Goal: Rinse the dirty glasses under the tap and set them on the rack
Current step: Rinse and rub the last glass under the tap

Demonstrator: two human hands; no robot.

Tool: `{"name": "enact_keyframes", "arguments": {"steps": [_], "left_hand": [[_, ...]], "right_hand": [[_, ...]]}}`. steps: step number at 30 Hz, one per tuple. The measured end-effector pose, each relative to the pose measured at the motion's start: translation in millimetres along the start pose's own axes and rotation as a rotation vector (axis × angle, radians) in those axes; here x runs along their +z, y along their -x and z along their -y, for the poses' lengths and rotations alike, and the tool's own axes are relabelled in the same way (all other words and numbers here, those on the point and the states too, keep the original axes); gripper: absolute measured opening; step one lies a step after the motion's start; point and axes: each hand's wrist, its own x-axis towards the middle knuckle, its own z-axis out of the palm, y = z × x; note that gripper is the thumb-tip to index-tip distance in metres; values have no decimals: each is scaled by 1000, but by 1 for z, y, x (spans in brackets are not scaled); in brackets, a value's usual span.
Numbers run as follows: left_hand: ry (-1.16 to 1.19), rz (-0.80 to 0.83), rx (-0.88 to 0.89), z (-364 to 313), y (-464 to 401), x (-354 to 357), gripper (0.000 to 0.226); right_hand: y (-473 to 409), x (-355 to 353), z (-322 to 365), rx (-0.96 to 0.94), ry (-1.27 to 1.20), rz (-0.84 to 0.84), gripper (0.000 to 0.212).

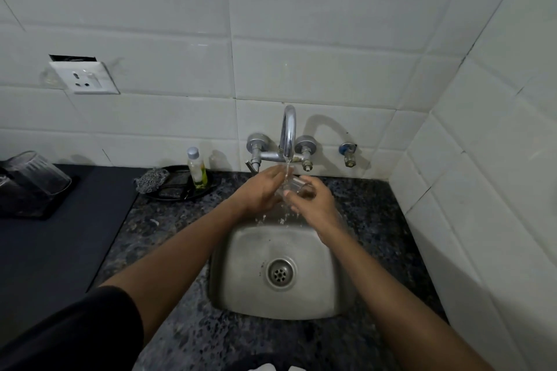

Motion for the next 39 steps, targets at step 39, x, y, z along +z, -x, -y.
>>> {"name": "enact_keyframes", "arguments": {"steps": [39], "left_hand": [[99, 52, -208, -3, -7, 4, 45]], "right_hand": [[-4, -3, -10, -392, 383, 96, 58]]}}
